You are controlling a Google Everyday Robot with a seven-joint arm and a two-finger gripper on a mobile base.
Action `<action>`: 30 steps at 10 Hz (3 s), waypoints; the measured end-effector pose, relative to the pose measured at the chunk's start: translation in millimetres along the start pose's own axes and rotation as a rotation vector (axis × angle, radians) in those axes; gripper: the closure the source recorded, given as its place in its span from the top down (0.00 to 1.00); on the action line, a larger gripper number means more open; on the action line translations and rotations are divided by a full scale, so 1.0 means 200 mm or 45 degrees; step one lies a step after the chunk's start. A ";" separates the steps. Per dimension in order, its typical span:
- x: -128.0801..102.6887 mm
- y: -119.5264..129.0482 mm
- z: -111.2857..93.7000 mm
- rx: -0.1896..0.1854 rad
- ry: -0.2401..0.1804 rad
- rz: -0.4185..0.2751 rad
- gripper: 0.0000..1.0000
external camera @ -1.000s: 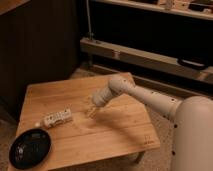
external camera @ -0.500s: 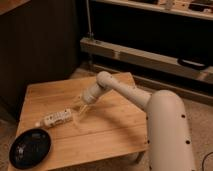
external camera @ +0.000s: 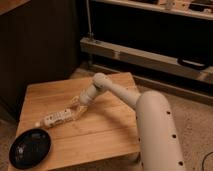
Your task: Place the bottle in the ceramic bowl
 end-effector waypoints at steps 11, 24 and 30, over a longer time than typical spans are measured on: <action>-0.17 0.15 0.12 -0.130 0.097 0.044 0.65; -0.06 0.15 0.08 -0.025 0.169 0.282 0.00; -0.18 0.28 -0.23 0.214 0.177 0.250 0.00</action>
